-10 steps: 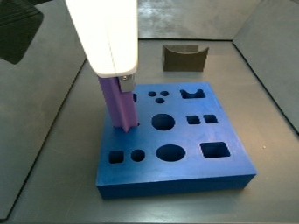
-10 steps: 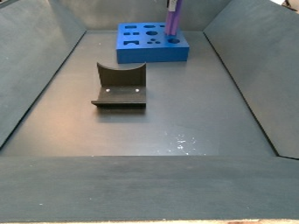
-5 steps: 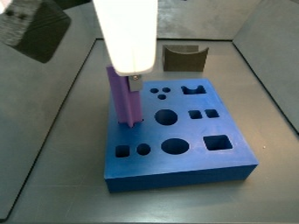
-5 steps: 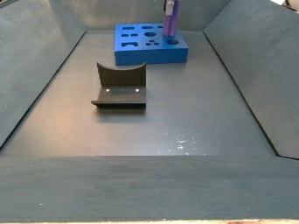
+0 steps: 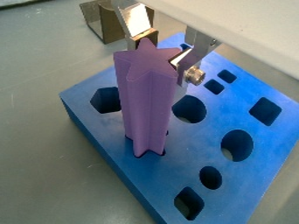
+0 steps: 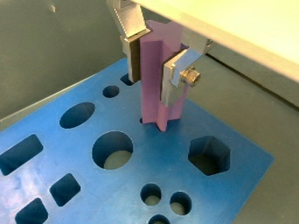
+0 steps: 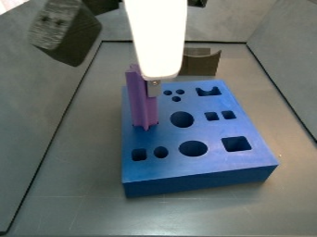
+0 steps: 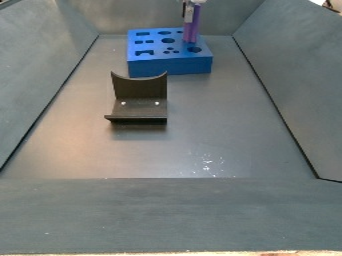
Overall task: Pick up the star object. Move up. Move to above the board. Insert the star object.
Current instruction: Insert the star object.
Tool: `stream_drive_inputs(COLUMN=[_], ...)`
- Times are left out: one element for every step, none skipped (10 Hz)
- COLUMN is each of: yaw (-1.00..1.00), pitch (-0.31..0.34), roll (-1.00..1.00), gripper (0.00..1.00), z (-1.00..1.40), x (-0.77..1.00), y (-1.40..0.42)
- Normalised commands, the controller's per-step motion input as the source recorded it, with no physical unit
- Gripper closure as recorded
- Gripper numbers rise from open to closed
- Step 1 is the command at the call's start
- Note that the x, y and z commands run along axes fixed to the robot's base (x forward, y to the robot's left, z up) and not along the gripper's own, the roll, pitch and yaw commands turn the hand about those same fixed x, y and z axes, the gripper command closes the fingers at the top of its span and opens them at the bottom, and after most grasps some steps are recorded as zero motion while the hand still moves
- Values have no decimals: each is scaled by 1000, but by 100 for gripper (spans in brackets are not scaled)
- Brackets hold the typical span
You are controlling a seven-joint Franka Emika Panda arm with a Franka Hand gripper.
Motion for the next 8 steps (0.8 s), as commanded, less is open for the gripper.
stream_drive_inputs(yaw=[49,0,0,0,-6,0,0,0], pitch=[0,-251,-6,-31,-301,-289,-336,-33], roll=[0,-4,0,106,120,100,0,0], gripper=[100,100,100,100,100,100,100,100], z=[-1000,-400,0,-94,-660,-729,-334,-54], x=[269,-17,0,0,-223,-349,-260,0], y=[106,0,0,-169,-166,-126,-74,0])
